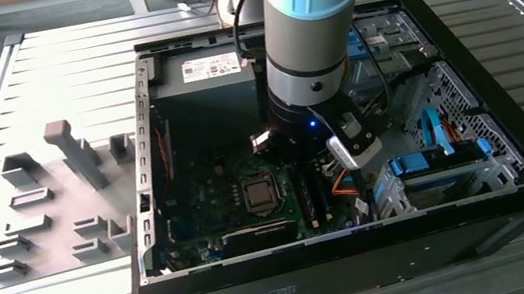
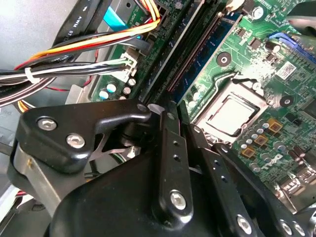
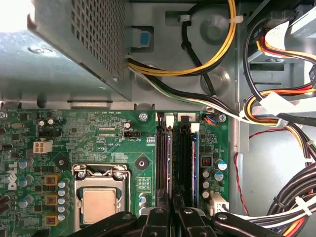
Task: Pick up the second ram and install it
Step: 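Insert the second ram into the second slot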
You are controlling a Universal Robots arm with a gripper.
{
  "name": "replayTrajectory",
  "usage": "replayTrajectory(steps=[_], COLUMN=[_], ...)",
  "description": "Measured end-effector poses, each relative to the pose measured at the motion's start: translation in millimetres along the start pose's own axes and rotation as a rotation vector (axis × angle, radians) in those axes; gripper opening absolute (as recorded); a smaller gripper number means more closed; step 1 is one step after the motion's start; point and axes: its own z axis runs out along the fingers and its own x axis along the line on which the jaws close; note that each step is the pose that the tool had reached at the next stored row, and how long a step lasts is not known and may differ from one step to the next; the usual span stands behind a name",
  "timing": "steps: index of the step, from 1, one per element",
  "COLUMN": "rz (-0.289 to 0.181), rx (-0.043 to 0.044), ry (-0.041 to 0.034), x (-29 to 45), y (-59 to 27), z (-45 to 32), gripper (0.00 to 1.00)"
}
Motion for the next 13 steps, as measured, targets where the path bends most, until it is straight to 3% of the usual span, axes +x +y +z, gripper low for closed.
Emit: replayTrajectory(steps=[6,9,10,13], rz=[0.000,0.000,0.000,0.000], rx=[-0.0002,-0.0002,-0.0002,-0.0003], ry=[0.0000,-0.0001,-0.0001,-0.0002], x=[0.0,0.0,0.0,0.0], y=[0.0,0.0,0.0,0.3], z=[0.3,0.4,0.1,-10.8], gripper=[0.15,0.27,0.27,0.27])
